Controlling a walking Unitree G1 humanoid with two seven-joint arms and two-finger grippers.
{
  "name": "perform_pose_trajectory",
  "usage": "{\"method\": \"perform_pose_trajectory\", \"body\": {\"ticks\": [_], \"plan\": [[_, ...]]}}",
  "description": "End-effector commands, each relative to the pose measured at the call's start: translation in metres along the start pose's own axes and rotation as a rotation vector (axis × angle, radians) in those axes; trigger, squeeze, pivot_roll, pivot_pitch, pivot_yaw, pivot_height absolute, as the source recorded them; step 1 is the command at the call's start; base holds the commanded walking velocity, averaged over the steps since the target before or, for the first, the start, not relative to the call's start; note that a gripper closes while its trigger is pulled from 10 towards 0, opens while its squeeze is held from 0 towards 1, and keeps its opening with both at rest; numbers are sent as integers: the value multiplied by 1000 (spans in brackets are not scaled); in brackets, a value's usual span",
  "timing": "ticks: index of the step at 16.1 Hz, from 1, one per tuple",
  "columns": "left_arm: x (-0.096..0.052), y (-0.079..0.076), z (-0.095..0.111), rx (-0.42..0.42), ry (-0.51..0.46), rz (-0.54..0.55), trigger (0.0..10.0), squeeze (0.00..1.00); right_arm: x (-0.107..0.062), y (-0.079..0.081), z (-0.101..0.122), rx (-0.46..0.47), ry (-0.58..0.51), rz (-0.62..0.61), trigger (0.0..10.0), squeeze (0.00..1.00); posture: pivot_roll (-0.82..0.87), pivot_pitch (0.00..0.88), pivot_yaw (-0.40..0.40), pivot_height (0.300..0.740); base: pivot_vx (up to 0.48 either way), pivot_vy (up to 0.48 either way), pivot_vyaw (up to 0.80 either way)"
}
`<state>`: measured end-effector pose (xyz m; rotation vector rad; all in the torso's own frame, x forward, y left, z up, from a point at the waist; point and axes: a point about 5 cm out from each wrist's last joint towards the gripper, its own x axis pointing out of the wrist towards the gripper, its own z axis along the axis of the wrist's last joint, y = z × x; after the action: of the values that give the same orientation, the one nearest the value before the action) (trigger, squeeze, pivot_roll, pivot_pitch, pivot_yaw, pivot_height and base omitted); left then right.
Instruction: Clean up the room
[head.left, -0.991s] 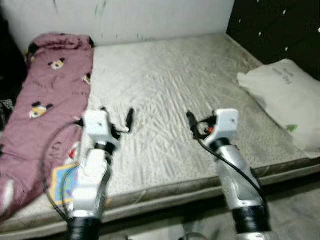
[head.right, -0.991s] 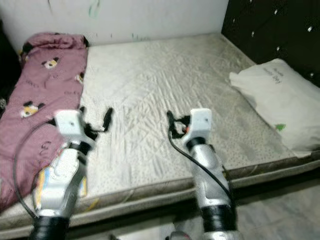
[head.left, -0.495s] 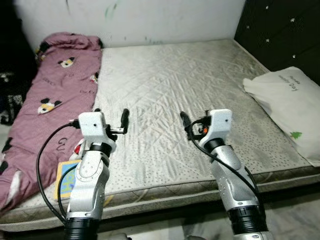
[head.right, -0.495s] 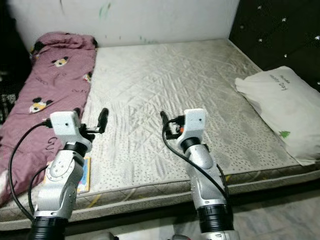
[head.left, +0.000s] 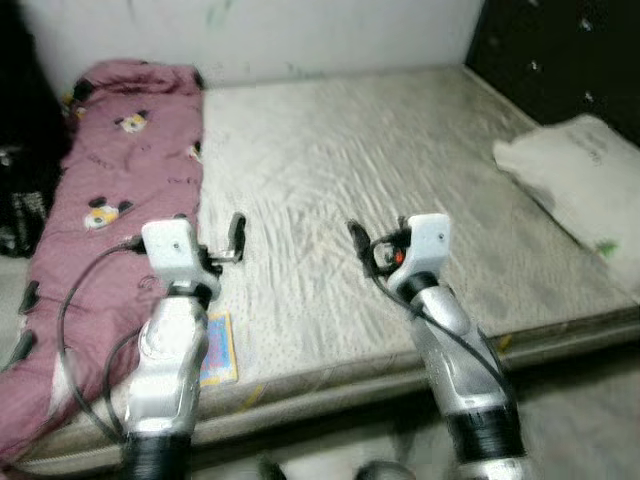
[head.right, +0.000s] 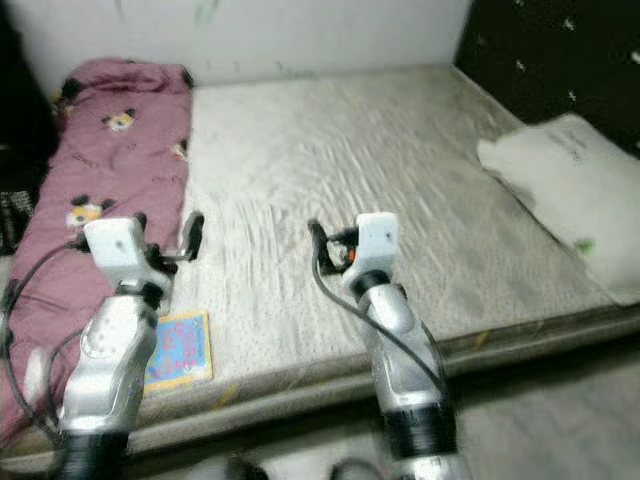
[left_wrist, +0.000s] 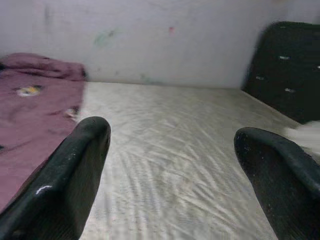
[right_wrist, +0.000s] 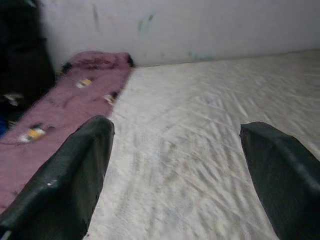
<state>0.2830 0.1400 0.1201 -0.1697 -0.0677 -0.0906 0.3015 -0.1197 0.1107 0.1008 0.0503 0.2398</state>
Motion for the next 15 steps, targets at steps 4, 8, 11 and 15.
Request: {"method": "perform_pose_trajectory", "body": {"ticks": [4,8,11,15], "plan": [[2,8,4,14,-4,29,10000,0,4,7,4,7,-8,30,10000,0,-91,10,8,740,0,480,0],[2,8,2,12,3,36,10000,0,4,7,3,10,-3,29,10000,0,-95,16,10,740,0,480,0],[2,8,1,15,11,37,10000,0,3,6,2,13,0,27,10000,0,-96,15,11,740,0,480,0],[1,10,2,44,-9,93,10000,0,3,6,2,12,1,28,10000,0,-94,13,10,740,0,360,0]]}}
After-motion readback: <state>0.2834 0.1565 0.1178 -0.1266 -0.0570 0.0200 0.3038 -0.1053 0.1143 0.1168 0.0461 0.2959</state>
